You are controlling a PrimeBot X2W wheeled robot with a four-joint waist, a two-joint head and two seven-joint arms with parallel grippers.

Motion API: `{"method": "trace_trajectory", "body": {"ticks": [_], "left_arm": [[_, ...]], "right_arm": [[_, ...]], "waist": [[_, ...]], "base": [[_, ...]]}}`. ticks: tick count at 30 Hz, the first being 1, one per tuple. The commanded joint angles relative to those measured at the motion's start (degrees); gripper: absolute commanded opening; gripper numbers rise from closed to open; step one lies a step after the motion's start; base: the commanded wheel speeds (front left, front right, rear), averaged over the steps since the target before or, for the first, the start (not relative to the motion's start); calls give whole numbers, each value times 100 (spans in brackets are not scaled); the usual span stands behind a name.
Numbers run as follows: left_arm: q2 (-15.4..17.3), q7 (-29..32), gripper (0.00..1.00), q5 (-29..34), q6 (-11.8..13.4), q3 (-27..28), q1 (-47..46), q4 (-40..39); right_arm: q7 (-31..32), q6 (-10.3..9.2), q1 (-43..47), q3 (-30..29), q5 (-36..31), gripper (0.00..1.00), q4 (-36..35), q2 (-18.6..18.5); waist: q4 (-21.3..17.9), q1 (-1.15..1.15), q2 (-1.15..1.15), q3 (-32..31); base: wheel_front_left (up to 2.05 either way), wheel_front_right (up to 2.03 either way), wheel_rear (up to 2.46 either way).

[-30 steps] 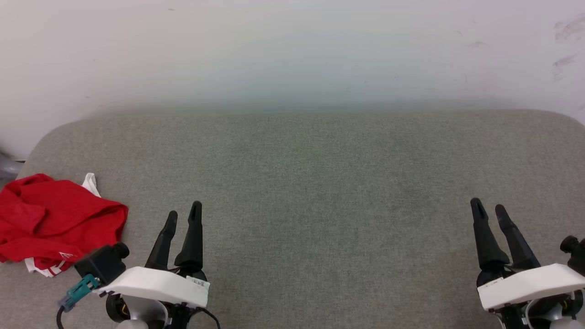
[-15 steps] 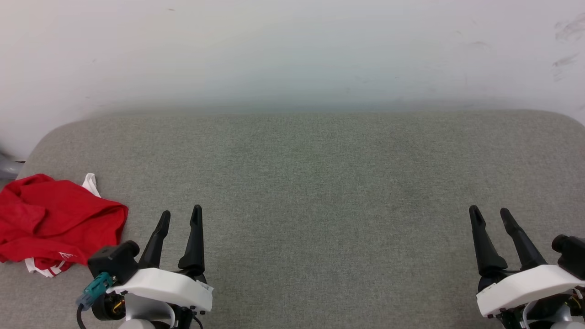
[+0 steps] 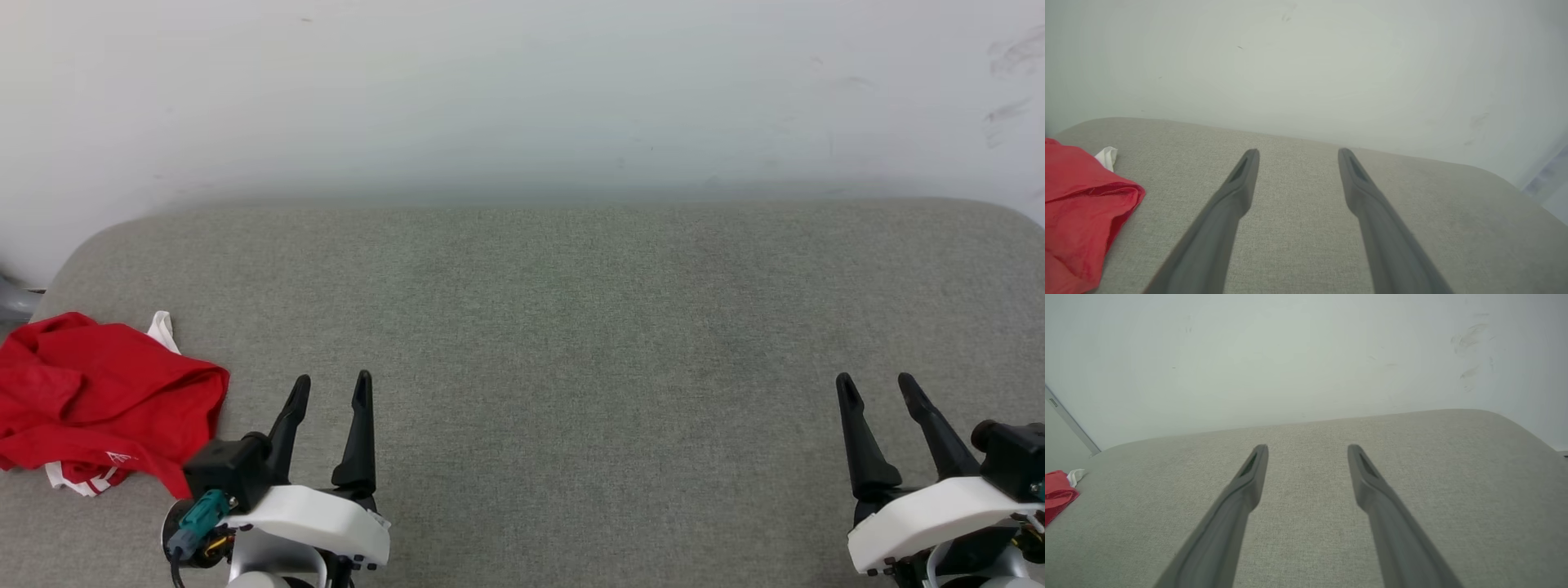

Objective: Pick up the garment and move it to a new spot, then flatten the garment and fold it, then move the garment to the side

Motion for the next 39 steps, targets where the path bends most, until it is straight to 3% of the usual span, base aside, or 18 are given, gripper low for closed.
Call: {"method": "trace_trajectory", "body": {"ticks": [1,24,32,39], "left_arm": [[34,-45,100,100,-8,-28,-37,-24],[-105,-322,100,822,-100,-20,-12,193],[-146,-406,100,1065,-121,113,-46,264],[-161,-471,100,1301,-140,217,-80,306]], "right_arm": [[6,0,14,-10,-92,100,-76,14],[-162,0,69,-187,-781,100,-245,141],[-226,-1,120,-160,-1012,100,-337,151],[-255,-1,204,-33,-1131,100,-397,152]], "waist": [[0,0,0,1],[73,0,0,-26],[442,0,0,-39],[1151,0,0,-58]], "base": [[0,0,0],[0,0,0],[0,0,0],[0,0,0]]}}
